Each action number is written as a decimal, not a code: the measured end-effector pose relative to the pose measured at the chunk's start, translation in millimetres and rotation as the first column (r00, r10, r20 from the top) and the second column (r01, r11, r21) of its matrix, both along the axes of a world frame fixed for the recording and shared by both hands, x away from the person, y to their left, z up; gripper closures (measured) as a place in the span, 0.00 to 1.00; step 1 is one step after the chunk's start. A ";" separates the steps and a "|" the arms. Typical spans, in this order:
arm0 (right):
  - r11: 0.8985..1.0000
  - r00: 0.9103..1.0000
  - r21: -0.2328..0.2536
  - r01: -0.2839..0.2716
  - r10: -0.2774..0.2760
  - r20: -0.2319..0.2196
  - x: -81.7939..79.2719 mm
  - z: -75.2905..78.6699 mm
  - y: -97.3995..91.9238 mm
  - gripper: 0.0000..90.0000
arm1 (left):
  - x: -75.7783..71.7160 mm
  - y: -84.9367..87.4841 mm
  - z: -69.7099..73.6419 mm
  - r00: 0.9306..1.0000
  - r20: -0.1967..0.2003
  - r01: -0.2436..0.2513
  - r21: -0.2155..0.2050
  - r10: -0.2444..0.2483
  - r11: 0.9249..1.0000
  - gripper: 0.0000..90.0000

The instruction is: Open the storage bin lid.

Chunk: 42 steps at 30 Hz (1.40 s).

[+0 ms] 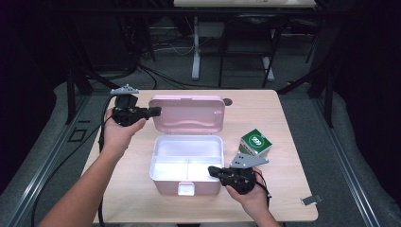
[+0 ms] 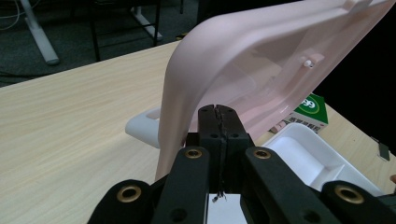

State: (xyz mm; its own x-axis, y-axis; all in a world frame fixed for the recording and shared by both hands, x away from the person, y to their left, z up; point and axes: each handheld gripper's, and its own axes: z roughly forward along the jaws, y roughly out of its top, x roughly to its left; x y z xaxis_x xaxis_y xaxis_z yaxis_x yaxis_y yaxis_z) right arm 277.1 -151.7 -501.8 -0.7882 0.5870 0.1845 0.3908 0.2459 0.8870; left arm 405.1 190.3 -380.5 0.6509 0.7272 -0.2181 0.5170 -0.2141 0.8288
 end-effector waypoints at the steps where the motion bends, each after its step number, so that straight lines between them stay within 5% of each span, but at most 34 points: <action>1: 1.000 1.000 0.007 0.000 0.000 0.002 0.2 -0.4 0.3 0.98 | 1.2 0.1 0.0 1.000 -0.004 -0.006 -0.001 0.006 1.000 1.00; 15: 1.000 1.000 0.006 -0.004 0.004 0.008 0.3 -0.9 -0.3 1.00 | 12.2 2.4 -0.4 0.999 -0.022 -0.031 0.009 0.032 0.999 0.98; 34: 1.000 1.000 0.019 -0.013 0.013 0.006 0.7 -2.1 -2.0 1.00 | 4.5 1.1 0.0 1.000 -0.023 0.001 0.037 -0.001 0.999 0.97; 42: 1.000 1.000 0.026 -0.007 0.007 0.013 0.3 -2.7 -1.4 1.00 | -2.5 0.3 3.8 0.998 -0.031 0.049 0.074 -0.046 0.996 0.89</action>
